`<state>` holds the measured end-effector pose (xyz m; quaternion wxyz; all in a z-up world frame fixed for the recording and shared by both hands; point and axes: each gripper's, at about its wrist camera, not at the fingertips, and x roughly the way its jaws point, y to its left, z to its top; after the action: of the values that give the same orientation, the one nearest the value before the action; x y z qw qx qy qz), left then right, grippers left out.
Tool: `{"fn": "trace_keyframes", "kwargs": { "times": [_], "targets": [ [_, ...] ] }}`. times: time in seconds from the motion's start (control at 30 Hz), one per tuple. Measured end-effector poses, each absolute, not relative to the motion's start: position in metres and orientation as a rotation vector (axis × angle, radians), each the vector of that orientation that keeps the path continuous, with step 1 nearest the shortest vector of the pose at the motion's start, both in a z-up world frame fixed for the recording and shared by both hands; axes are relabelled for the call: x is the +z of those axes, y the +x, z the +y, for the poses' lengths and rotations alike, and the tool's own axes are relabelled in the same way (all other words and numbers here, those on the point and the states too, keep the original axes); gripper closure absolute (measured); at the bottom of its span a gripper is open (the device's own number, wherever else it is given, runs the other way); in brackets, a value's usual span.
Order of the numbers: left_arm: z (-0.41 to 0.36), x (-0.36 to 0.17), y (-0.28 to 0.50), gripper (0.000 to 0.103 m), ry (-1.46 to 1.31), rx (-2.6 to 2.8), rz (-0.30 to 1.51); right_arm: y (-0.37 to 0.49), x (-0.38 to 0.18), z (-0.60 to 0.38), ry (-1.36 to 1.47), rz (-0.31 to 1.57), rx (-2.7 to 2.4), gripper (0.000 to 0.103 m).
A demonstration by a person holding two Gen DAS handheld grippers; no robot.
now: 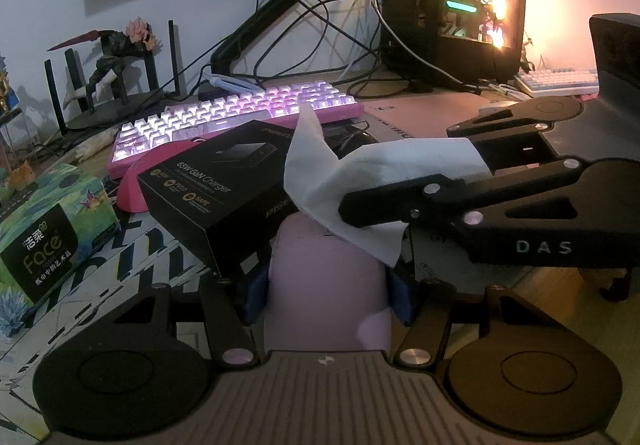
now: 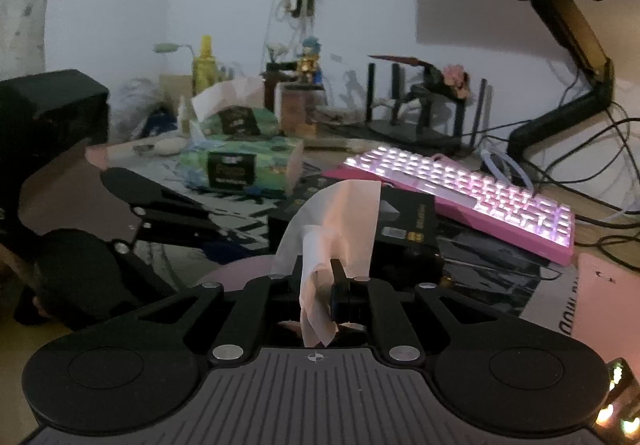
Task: Clean container
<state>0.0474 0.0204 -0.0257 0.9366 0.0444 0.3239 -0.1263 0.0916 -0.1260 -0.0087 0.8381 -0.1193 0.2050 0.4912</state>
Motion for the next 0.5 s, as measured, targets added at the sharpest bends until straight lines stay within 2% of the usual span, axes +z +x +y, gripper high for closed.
{"fn": "trace_keyframes", "kwargs": {
  "times": [0.5],
  "targets": [
    [0.0204,-0.0257,0.0474,0.043,0.091,-0.258,0.662,0.0896,-0.0158,-0.1224,-0.265,0.426,1.050,0.090]
  ]
}}
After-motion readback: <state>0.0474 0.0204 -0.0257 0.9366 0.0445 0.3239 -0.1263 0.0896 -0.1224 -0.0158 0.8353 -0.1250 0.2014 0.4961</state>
